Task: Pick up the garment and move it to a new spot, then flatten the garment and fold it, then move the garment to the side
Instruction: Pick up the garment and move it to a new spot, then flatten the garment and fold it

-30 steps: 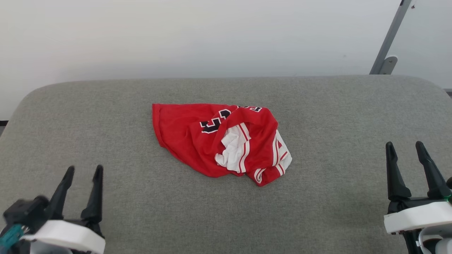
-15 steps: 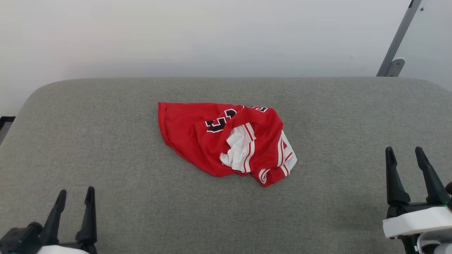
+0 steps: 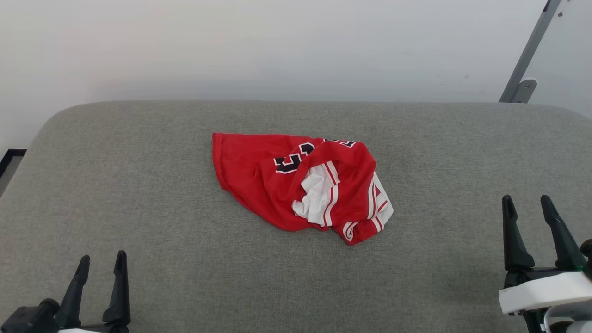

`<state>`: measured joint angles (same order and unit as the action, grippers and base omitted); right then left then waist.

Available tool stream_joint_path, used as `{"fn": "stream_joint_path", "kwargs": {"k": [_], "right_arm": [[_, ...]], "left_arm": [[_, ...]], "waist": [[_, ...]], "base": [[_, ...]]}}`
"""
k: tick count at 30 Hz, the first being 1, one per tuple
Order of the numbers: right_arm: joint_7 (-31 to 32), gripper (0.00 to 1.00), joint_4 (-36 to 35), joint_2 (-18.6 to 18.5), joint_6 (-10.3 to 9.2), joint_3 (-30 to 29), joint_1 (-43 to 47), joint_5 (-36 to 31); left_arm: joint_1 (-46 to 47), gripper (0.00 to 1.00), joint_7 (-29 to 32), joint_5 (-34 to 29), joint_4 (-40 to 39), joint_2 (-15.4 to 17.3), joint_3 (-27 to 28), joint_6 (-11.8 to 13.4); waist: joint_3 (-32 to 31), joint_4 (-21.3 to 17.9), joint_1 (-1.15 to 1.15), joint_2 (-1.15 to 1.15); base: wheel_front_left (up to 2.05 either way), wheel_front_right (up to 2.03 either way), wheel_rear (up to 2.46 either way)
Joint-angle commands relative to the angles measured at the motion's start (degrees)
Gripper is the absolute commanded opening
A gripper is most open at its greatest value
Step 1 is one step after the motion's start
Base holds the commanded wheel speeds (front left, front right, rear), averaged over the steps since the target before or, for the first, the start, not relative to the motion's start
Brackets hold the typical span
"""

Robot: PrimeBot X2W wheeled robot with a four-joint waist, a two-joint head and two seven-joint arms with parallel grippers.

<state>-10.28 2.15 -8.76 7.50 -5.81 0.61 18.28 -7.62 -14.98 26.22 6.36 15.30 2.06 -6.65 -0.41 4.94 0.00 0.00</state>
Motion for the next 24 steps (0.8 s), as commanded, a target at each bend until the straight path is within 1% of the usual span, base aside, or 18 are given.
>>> {"fn": "stream_joint_path", "kwargs": {"k": [1,7,10,12,16,18,24], "right_arm": [[0.08,1.0,-0.09,0.25,-0.02,0.08,0.4,0.23],[1.07,1.0,-0.02,0.21,-0.02,0.58,0.28,0.35],[1.2,1.0,-0.09,0.25,-0.02,0.69,0.24,0.27],[1.54,1.0,-0.2,0.02,-0.02,0.91,0.15,0.1],[1.61,1.0,-0.35,-0.23,-0.02,1.42,-0.82,-0.19],[1.66,1.0,-0.24,-0.4,-0.02,1.83,-1.25,-0.48],[1.54,1.0,0.34,-0.75,-0.02,3.66,-3.14,-0.74]], "left_arm": [[-0.66,1.0,-0.27,-0.63,0.04,-0.05,0.22,-0.37],[-0.21,1.0,-0.27,-0.75,0.27,-0.4,-0.27,-0.61],[0.92,1.0,-0.22,-0.01,0.47,-0.11,-1.68,-0.73],[2.37,1.0,0.86,0.58,0.53,0.53,-3.28,-0.83],[6.28,1.0,5.09,2.63,-0.23,2.19,-7.41,-0.83],[8.91,1.0,7.8,4.6,-1.37,3.76,-9.67,-0.84],[17.55,1.0,17.49,11.42,-3.26,8.43,-16.19,-0.85]], "waist": [[0.02,0.03,0.0,0.0],[0.25,0.6,0.0,0.0],[0.43,0.99,0.0,0.0],[0.65,1.32,0.0,0.0],[1.32,1.39,0.0,0.0],[1.59,1.07,0.0,0.0],[3.01,-1.63,0.0,0.0]], "base": [[0.0,0.0,0.0],[0.0,0.0,0.0],[0.0,0.0,0.0],[0.0,0.0,0.0],[0.0,0.0,0.0],[0.0,0.0,0.0],[0.0,0.0,0.0]]}}
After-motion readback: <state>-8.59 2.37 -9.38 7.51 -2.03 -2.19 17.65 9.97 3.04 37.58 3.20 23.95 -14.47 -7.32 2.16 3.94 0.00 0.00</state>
